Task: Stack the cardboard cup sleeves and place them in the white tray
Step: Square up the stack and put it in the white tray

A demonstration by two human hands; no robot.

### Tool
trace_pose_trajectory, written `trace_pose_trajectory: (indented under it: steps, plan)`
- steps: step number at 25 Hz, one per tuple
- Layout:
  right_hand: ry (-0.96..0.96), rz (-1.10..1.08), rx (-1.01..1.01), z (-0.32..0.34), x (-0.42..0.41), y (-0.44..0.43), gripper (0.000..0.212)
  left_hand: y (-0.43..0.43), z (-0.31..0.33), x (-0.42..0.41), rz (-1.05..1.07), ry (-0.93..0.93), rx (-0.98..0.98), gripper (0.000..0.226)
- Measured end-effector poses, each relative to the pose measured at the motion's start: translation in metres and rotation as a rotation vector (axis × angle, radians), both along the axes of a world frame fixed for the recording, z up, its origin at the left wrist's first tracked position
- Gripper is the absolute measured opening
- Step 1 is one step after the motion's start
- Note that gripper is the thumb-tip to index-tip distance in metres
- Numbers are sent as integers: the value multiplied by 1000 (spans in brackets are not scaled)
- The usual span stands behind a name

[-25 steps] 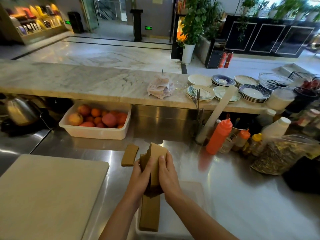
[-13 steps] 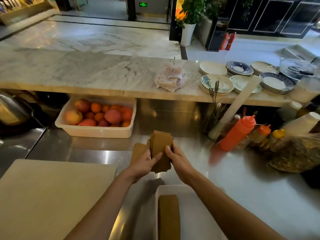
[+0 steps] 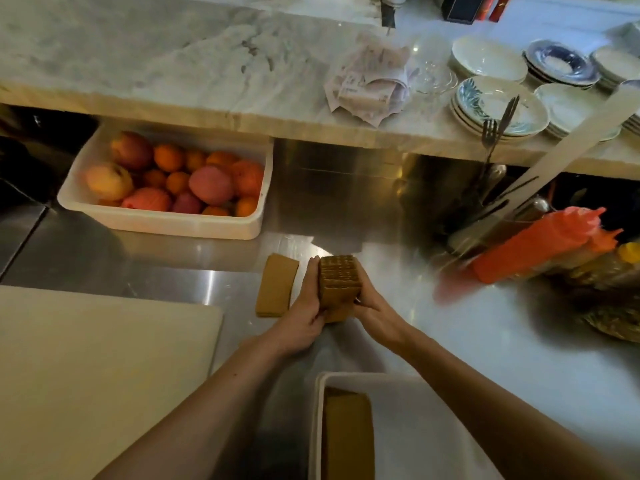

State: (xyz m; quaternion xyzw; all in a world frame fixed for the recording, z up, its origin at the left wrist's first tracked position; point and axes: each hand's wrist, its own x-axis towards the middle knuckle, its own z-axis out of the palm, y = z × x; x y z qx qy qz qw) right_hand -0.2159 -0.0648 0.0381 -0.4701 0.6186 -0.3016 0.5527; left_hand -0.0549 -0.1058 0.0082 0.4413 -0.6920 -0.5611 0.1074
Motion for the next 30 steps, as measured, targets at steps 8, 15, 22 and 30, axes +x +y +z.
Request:
trace_pose_trajectory:
  steps: [8,15,22,30]
  plan:
    - [2,104,31,-18,-14,0,94,22,-7,-13,126,89,36,106]
    - [41,131,-14,-22,-21,0,80,30,-3,-9,59,16,-56,95]
    - [66,164,0,-3,-18,-27,53,5,23,0,158,32,32,88]
    - [-119,43,312,3,48,-67,39,-38,29,44,305,-89,121,56]
